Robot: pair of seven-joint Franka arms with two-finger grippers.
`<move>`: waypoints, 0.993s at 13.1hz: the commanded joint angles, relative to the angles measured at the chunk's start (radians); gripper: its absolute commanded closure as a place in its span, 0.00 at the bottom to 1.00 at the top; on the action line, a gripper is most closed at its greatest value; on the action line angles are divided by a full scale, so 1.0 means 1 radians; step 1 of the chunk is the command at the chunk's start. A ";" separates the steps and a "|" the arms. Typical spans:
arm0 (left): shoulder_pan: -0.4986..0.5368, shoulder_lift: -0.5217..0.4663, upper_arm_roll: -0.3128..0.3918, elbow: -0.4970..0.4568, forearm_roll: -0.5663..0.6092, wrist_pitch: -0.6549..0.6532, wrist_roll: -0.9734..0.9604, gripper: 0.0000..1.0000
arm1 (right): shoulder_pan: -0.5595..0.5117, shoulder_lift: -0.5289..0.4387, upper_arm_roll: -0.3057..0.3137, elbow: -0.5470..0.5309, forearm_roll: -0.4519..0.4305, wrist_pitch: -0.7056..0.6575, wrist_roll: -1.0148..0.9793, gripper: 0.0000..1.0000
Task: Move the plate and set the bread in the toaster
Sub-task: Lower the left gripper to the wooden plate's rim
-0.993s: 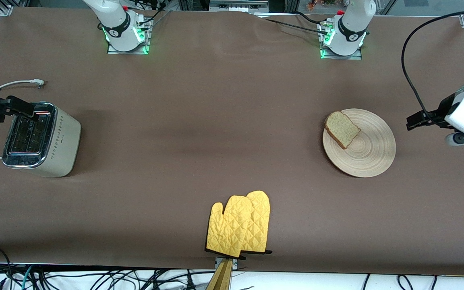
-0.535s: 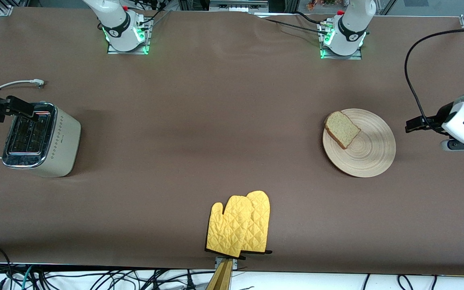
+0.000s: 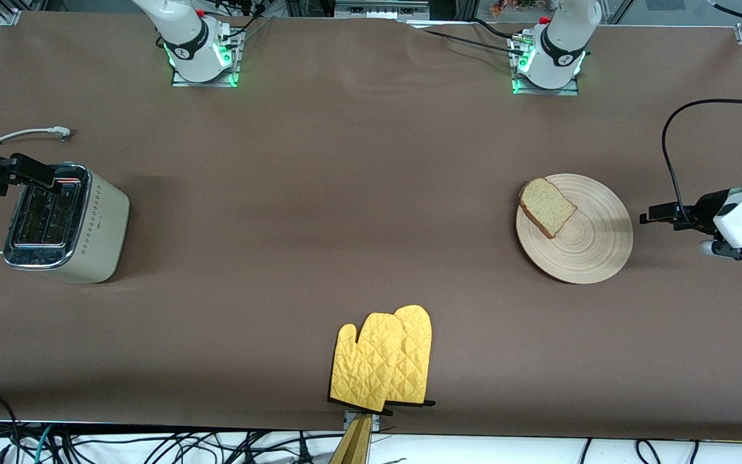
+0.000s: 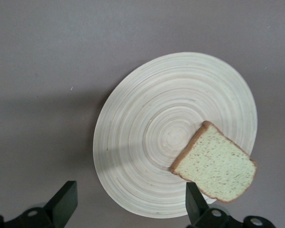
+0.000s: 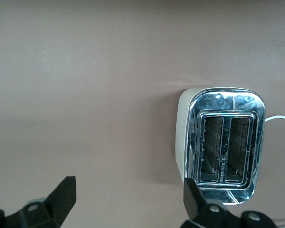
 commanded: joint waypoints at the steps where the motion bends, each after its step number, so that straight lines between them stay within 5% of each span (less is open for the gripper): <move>1: 0.025 0.085 -0.006 0.006 -0.099 0.057 0.181 0.00 | -0.004 -0.001 0.003 0.010 0.016 -0.007 0.002 0.00; 6: 0.083 0.206 -0.006 0.007 -0.233 0.100 0.416 0.00 | -0.009 0.001 0.003 0.010 0.015 -0.008 -0.002 0.00; 13: 0.134 0.301 -0.006 0.012 -0.333 0.053 0.487 0.02 | -0.009 -0.001 0.003 0.010 0.015 -0.005 -0.001 0.00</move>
